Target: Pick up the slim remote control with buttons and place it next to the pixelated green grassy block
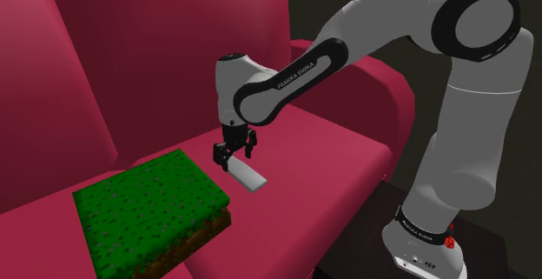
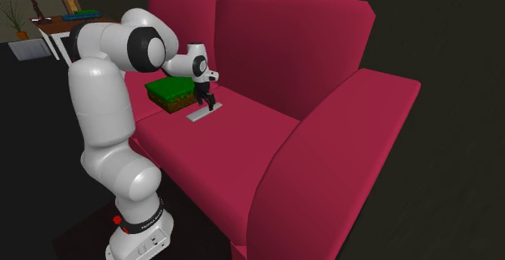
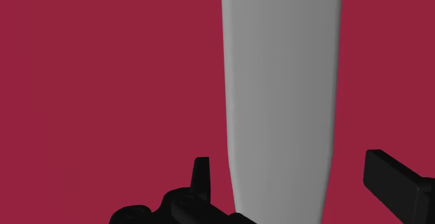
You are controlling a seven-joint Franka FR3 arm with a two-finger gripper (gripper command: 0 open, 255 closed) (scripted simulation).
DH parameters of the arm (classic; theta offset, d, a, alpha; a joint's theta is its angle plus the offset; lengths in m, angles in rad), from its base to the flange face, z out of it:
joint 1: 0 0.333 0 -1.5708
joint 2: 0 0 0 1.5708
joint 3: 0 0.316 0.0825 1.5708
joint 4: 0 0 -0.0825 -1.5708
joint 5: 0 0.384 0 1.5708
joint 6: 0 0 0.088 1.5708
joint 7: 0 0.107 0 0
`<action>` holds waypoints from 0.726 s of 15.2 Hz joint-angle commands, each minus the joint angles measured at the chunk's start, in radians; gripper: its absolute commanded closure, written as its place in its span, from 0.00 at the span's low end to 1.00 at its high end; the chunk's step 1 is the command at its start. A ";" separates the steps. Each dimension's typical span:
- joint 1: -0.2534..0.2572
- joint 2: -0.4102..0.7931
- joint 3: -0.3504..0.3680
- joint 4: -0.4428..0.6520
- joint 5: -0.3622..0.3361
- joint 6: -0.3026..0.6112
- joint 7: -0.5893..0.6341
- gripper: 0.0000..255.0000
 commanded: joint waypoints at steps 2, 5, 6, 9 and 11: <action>-0.002 -0.045 0.005 0.035 0.020 -0.078 -0.011 0.00; -0.003 -0.057 0.006 0.048 0.025 -0.103 -0.015 0.00; -0.003 -0.057 0.006 0.049 0.025 -0.103 -0.015 0.00; -0.003 -0.057 0.006 0.049 0.025 -0.103 -0.015 0.00; -0.003 -0.057 0.006 0.048 0.025 -0.102 -0.015 0.00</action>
